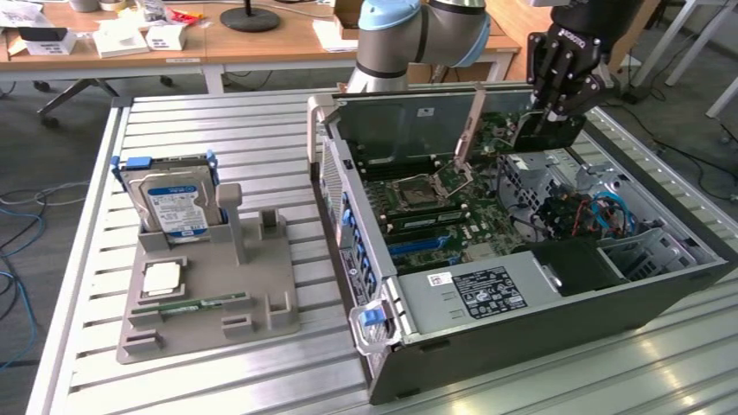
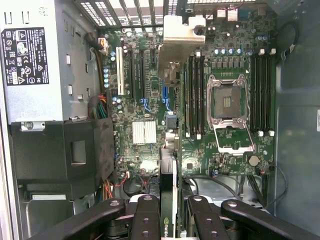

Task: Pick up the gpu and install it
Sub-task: 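Insert the gpu into the slot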

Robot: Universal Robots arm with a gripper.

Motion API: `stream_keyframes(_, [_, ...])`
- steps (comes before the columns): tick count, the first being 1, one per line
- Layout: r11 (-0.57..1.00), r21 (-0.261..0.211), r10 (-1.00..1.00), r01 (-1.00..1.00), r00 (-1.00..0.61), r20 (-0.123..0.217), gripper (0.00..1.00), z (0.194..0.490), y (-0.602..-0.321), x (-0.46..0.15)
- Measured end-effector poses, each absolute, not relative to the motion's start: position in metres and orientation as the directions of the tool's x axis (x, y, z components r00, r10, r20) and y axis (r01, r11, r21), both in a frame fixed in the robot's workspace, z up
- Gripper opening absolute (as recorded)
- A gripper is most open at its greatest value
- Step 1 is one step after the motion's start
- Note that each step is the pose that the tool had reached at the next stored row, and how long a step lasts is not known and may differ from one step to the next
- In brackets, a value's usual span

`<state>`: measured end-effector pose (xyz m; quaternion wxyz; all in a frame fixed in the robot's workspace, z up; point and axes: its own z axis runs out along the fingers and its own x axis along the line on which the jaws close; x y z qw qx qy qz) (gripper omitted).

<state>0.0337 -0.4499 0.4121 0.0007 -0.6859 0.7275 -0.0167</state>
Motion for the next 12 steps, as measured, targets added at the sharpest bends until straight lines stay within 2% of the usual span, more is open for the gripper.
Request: stream_keyframes(12, [0.058, -0.025, -0.998, -0.998, -0.059, 0.022, 0.26, 0.4121, -0.4496, 0.0299])
